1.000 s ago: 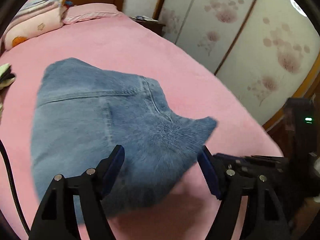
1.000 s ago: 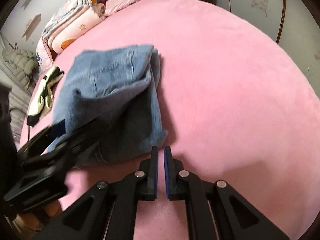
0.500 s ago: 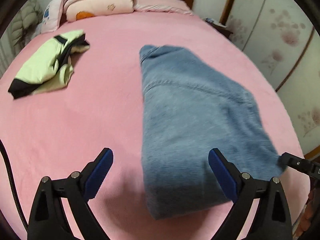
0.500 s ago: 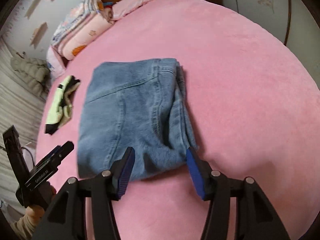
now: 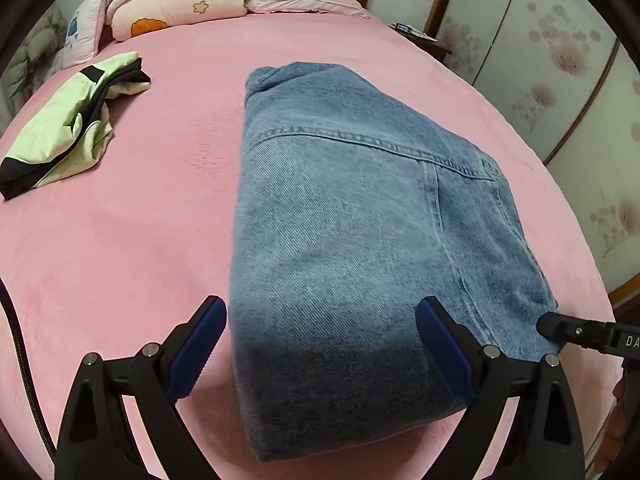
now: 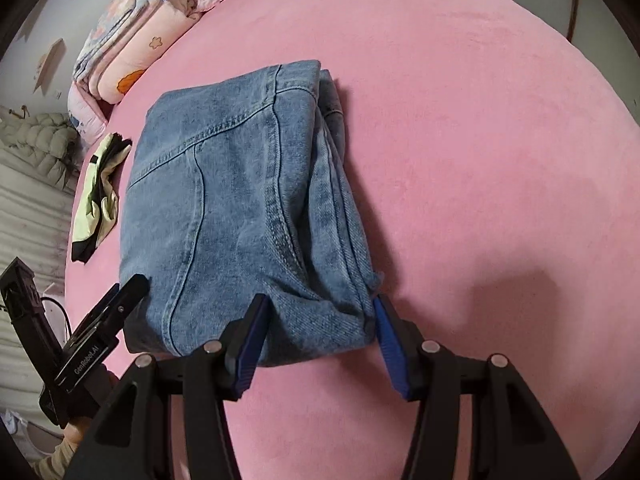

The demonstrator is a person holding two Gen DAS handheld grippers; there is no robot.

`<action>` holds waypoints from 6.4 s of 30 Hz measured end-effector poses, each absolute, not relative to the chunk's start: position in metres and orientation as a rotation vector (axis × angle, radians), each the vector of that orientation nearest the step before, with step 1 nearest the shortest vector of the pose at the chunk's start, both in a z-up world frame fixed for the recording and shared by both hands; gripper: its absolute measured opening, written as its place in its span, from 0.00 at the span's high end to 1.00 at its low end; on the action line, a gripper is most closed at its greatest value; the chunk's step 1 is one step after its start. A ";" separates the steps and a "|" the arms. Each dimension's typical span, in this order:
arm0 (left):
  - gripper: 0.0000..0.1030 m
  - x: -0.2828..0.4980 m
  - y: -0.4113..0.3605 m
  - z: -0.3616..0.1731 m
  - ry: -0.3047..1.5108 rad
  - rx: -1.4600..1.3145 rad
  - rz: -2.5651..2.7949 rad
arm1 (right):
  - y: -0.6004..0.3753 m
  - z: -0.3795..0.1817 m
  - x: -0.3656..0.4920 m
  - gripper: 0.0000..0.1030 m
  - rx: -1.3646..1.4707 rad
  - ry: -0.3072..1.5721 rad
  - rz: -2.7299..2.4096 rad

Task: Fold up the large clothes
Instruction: 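Open the left tool and press the folded jacket flat with both tools, then lower both open tools to the edge of the folded denim jacket, then close the right tool on the jacket edge while the left tool grips it too, lift, then lay the lifted jacket onto the green garment and open both tools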

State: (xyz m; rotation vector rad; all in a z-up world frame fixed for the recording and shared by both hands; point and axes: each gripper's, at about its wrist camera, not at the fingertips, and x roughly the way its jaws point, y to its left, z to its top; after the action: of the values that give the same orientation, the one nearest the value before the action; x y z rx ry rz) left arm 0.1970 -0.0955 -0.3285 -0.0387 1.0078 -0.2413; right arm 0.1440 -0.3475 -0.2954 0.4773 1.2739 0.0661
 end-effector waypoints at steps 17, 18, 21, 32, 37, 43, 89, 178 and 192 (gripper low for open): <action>0.00 0.192 -0.109 -0.362 0.938 -0.114 -0.237 | -0.334 -0.305 0.142 0.81 0.073 1.049 0.083; 0.00 0.195 -0.104 -0.366 0.964 -0.173 -0.241 | -0.333 -0.311 0.141 0.80 0.082 1.056 0.075; 0.00 0.201 -0.097 -0.363 1.009 -0.211 -0.249 | -0.332 -0.305 0.141 0.78 0.108 1.073 0.051; 0.01 0.215 -0.079 -0.275 1.023 -0.025 -0.335 | -0.346 -0.239 0.152 0.44 0.283 1.080 0.030; 0.01 0.232 -0.062 -0.245 1.058 -0.056 -0.300 | -0.330 -0.194 0.159 0.36 0.245 0.971 0.049; 0.00 0.253 -0.061 -0.230 1.115 -0.102 -0.212 | -0.306 -0.161 0.179 0.32 0.211 0.938 0.022; 0.00 0.263 -0.115 -0.288 1.241 -0.027 -0.140 | -0.327 -0.232 0.209 0.16 0.187 1.092 0.024; 0.28 0.551 0.380 -0.289 1.115 -0.153 -0.139 | 0.181 -0.275 0.523 0.70 0.135 1.163 0.429; 0.01 0.507 0.368 -0.268 0.992 -0.018 0.052 | 0.143 -0.256 0.472 0.26 0.040 1.112 0.296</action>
State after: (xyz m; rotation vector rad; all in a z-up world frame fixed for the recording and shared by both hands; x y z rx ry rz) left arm 0.5075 0.3680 -0.2677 -0.0180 0.9920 0.0521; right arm 0.4724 0.1433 -0.2555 0.0400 1.1119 0.2963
